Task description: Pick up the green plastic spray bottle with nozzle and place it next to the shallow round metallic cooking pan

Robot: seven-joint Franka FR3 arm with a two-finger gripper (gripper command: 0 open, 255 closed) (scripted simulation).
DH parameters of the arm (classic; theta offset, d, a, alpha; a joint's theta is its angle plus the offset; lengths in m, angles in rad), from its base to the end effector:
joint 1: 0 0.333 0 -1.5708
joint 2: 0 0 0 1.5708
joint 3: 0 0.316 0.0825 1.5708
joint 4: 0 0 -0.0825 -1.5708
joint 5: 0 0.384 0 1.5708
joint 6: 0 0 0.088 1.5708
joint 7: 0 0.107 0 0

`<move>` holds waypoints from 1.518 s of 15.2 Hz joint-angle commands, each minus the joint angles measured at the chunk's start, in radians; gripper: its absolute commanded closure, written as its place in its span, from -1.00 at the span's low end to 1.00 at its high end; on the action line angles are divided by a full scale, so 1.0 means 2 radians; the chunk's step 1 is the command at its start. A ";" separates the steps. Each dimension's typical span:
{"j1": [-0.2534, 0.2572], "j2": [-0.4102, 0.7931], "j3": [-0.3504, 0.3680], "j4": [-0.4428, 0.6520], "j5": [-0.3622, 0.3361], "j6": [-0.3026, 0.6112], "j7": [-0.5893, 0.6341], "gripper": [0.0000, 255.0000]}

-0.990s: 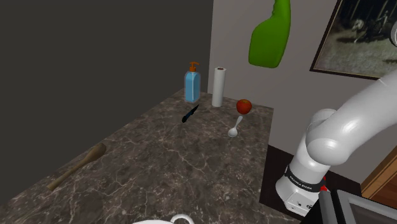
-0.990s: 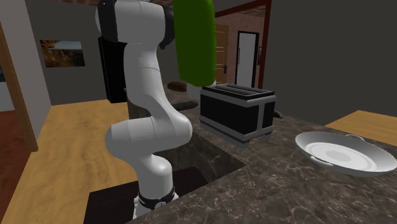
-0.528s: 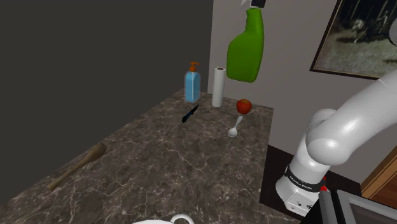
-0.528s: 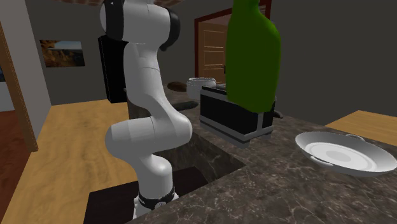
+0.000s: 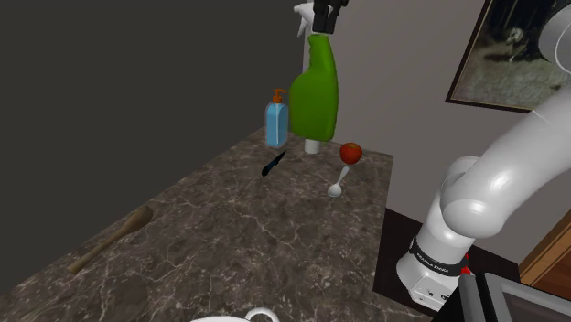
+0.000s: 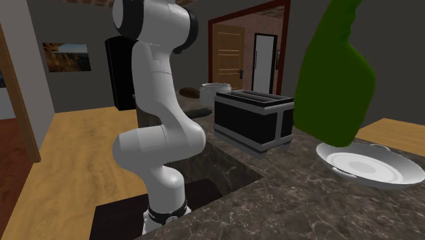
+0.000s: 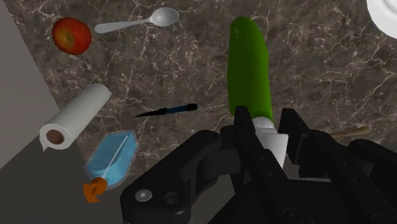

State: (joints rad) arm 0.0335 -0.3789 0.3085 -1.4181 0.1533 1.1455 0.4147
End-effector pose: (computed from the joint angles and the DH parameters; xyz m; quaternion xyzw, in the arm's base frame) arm 0.3131 0.1834 0.8160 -0.9990 0.0095 -0.0356 0.0267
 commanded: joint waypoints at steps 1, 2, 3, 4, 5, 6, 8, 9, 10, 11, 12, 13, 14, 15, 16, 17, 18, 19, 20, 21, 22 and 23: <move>0.003 0.015 0.019 -0.004 -0.001 0.021 0.020 1.00; 0.004 0.024 0.029 -0.003 -0.003 0.030 0.030 1.00; 0.005 0.034 0.039 -0.001 -0.005 0.039 0.040 1.00; 0.007 0.045 0.049 0.002 -0.008 0.047 0.050 1.00; 0.009 0.057 0.059 0.005 -0.012 0.056 0.061 1.00; 0.011 0.069 0.069 0.009 -0.016 0.064 0.071 1.00; 0.016 0.096 0.090 0.021 -0.027 0.079 0.093 1.00; 0.019 0.110 0.100 0.028 -0.034 0.085 0.104 1.00; 0.023 0.126 0.110 0.035 -0.043 0.091 0.116 1.00; 0.028 0.142 0.119 0.044 -0.052 0.097 0.127 1.00; 0.033 0.160 0.129 0.054 -0.062 0.102 0.139 1.00; 0.039 0.178 0.138 0.065 -0.073 0.106 0.151 1.00; 0.046 0.197 0.146 0.078 -0.085 0.110 0.163 1.00; 0.055 0.217 0.153 0.091 -0.098 0.112 0.175 1.00; 0.064 0.238 0.160 0.107 -0.113 0.114 0.187 1.00; 0.075 0.260 0.166 0.123 -0.128 0.114 0.198 1.00; 0.088 0.282 0.170 0.142 -0.143 0.114 0.209 1.00; 0.102 0.305 0.173 0.163 -0.159 0.112 0.219 1.00; 0.118 0.329 0.175 0.186 -0.175 0.108 0.229 1.00; 0.141 0.361 0.176 0.220 -0.197 0.101 0.239 1.00; 0.135 0.353 0.174 0.201 -0.190 0.113 0.238 1.00; 0.129 0.345 0.174 0.183 -0.185 0.125 0.237 1.00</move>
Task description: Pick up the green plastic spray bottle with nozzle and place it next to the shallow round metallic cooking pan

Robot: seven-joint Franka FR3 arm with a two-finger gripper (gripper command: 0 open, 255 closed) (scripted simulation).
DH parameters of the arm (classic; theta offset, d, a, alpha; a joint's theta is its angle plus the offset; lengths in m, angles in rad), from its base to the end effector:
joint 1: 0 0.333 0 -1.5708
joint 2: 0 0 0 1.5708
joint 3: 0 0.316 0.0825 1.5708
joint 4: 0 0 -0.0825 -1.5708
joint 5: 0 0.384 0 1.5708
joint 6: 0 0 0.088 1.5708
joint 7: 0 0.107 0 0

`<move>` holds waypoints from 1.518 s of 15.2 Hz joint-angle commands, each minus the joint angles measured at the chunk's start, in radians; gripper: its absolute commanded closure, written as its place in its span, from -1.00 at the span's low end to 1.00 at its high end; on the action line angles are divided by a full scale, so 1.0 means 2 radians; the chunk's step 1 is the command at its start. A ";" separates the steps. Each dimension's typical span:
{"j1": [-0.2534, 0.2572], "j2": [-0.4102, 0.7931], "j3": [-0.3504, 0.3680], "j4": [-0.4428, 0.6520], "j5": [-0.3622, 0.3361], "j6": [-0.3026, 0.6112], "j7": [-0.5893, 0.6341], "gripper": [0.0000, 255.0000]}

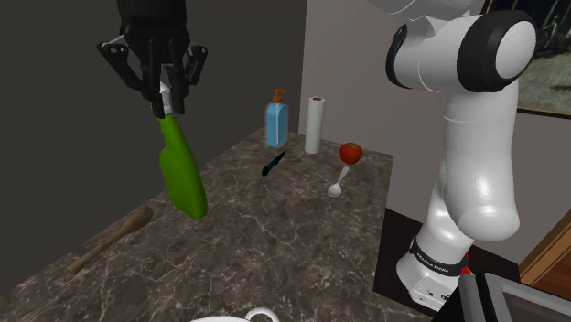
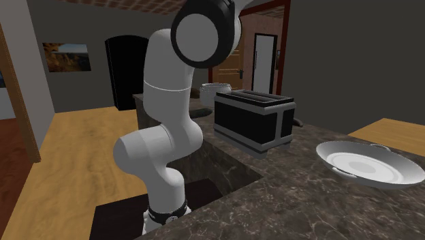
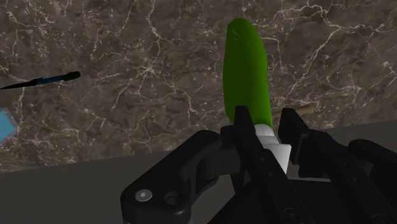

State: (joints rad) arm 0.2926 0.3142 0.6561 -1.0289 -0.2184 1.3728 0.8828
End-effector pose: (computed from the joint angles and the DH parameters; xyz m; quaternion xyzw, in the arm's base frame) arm 0.4389 0.4202 0.6998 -0.9990 0.0097 -0.0354 0.0268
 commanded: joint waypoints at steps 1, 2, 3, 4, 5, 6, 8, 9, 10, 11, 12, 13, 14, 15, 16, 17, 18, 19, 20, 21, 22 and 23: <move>-0.006 -0.008 0.001 -0.028 0.006 0.022 0.002 1.00; -0.011 -0.014 0.001 -0.044 0.010 0.032 0.001 1.00; -0.016 -0.020 0.001 -0.059 0.014 0.042 0.000 1.00; -0.020 -0.025 0.000 -0.073 0.018 0.052 -0.002 1.00; -0.024 -0.030 0.000 -0.087 0.021 0.061 -0.003 1.00; -0.027 -0.035 0.000 -0.100 0.024 0.070 -0.004 1.00; -0.033 -0.044 0.000 -0.125 0.030 0.088 -0.005 1.00; -0.036 -0.047 -0.001 -0.136 0.033 0.096 -0.006 1.00; -0.038 -0.051 -0.001 -0.148 0.035 0.105 -0.007 1.00; -0.041 -0.054 -0.001 -0.158 0.037 0.113 -0.008 1.00; -0.043 -0.057 -0.002 -0.169 0.039 0.121 -0.009 1.00; -0.044 -0.060 -0.002 -0.179 0.041 0.129 -0.010 1.00; -0.046 -0.063 -0.002 -0.189 0.043 0.137 -0.010 1.00; -0.048 -0.065 -0.003 -0.199 0.045 0.144 -0.011 1.00; -0.049 -0.068 -0.003 -0.208 0.046 0.152 -0.011 1.00; -0.050 -0.070 -0.003 -0.218 0.047 0.160 -0.012 1.00; -0.051 -0.070 -0.003 -0.220 0.048 0.162 -0.012 1.00; -0.051 -0.070 -0.003 -0.220 0.048 0.162 -0.012 1.00; -0.051 -0.070 -0.003 -0.220 0.048 0.162 -0.012 1.00; -0.051 -0.070 -0.003 -0.220 0.048 0.162 -0.012 1.00; -0.051 -0.070 -0.003 -0.220 0.048 0.162 -0.012 1.00; -0.051 -0.070 -0.003 -0.220 0.048 0.162 -0.012 1.00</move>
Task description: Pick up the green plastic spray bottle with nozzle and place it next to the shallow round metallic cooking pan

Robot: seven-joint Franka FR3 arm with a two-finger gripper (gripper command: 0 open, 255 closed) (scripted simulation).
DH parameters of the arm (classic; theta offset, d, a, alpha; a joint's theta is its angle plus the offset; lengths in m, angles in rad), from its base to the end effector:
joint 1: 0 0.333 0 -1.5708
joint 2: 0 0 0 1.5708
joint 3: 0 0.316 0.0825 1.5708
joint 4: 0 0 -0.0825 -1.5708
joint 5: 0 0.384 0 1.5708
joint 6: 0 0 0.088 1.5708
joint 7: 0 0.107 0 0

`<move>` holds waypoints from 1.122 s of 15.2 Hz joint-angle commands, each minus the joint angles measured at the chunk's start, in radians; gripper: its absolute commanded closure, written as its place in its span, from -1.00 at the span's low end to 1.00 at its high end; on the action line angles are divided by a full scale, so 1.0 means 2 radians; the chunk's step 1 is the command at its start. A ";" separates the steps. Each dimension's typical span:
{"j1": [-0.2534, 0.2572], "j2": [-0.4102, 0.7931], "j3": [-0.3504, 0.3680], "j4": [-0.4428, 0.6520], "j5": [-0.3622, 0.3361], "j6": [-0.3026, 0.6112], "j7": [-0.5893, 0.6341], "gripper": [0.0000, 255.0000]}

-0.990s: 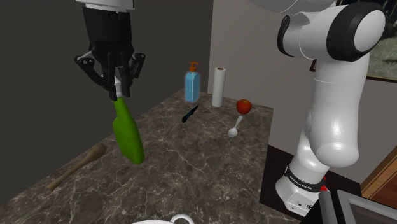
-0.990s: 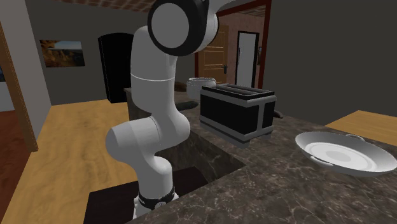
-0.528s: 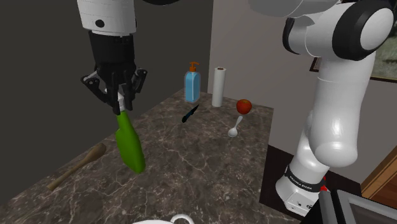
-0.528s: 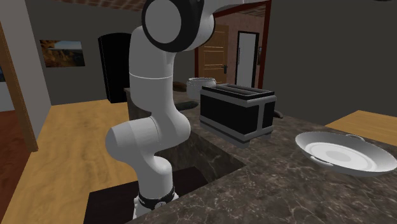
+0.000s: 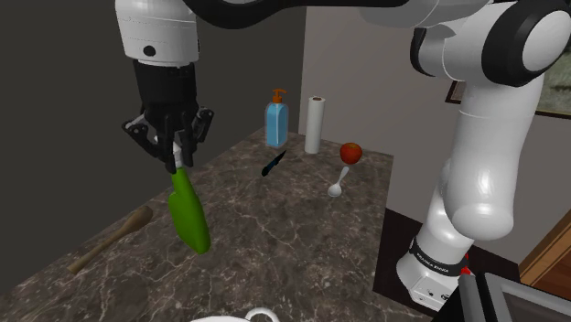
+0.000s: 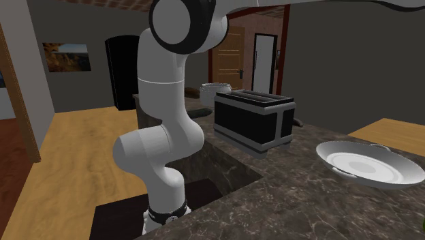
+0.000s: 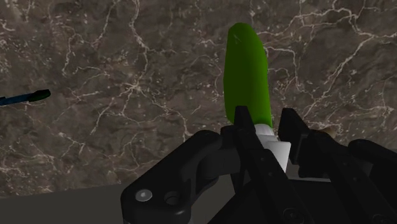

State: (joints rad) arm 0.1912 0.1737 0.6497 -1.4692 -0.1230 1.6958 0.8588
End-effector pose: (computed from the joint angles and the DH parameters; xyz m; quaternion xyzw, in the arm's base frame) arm 0.4392 0.4242 0.6018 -0.9989 0.0099 -0.0359 0.0270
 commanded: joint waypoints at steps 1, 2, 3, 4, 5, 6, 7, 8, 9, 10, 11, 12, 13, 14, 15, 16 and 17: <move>0.000 0.000 0.000 0.000 0.000 0.000 0.000 1.00; 0.000 0.000 0.000 0.000 0.000 0.000 0.000 1.00; 0.000 0.000 0.000 0.000 0.000 0.000 0.000 -1.00; 0.000 0.000 0.000 0.000 0.000 0.000 0.000 -1.00; 0.000 0.000 0.000 0.000 0.000 0.000 0.000 -1.00; 0.000 0.000 0.000 0.000 0.000 0.000 0.000 -1.00; 0.000 0.000 0.000 0.000 0.000 0.000 0.000 -1.00; 0.000 0.000 0.000 0.000 0.000 0.000 0.000 -1.00; 0.002 0.003 0.001 0.020 -0.002 -0.018 0.001 -1.00; 0.005 0.007 0.002 0.042 -0.004 -0.036 0.002 -1.00; 0.009 0.012 0.002 0.065 -0.008 -0.056 0.003 -1.00; 0.013 0.017 0.003 0.085 -0.011 -0.071 0.004 -1.00; 0.013 0.017 0.003 0.085 -0.011 -0.071 0.004 -1.00; 0.013 0.017 0.003 0.085 -0.011 -0.071 0.004 -1.00; 0.013 0.017 0.003 0.085 -0.011 -0.071 0.004 -1.00; 0.013 0.017 0.003 0.085 -0.011 -0.071 0.004 -1.00; 0.013 0.017 0.003 0.085 -0.011 -0.071 0.004 -1.00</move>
State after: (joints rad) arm 0.2165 0.2074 0.6559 -1.3002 -0.1457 1.5547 0.8673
